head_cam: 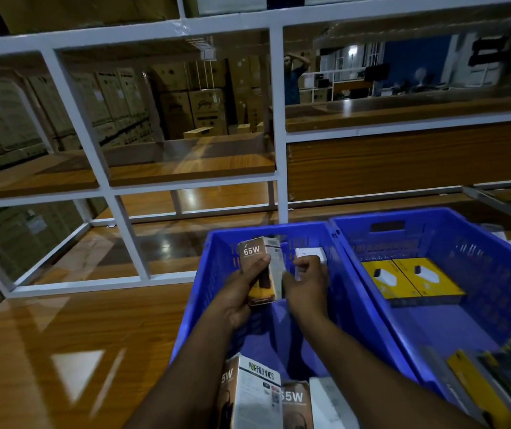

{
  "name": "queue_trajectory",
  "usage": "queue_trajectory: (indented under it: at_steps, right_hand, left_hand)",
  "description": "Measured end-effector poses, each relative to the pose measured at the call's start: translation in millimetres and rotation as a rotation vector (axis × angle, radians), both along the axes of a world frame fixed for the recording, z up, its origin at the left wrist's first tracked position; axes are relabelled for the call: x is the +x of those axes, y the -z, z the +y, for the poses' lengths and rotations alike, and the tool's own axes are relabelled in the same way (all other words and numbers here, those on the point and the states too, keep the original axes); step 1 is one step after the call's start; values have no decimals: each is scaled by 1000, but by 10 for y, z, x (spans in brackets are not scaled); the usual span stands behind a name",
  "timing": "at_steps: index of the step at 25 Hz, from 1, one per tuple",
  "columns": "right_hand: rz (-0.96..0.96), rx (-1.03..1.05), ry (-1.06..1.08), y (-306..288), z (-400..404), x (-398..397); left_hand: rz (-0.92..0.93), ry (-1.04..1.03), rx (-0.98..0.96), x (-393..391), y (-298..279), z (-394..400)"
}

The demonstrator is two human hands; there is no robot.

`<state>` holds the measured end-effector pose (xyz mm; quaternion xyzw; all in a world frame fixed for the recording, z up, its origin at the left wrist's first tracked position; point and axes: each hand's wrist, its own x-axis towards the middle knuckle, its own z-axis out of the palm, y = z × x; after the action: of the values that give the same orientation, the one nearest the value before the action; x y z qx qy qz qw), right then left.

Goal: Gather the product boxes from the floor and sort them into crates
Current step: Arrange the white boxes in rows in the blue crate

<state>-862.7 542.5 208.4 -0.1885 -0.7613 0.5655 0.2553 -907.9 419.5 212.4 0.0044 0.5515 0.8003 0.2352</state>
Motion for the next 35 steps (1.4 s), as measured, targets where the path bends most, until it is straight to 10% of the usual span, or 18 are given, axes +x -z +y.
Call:
queue_trajectory:
  at_steps: [8,16,35]
  right_hand:
    - [-483,251,-426,169,-187,22]
    - [-762,383,-185,429,145,-405]
    - [-736,294,101,749,346,-823]
  left_hand:
    - [163,-368,-771,-61,250,55]
    - [108,-64,-554,90,18,197]
    - [90,-167,-557,-40,201,171]
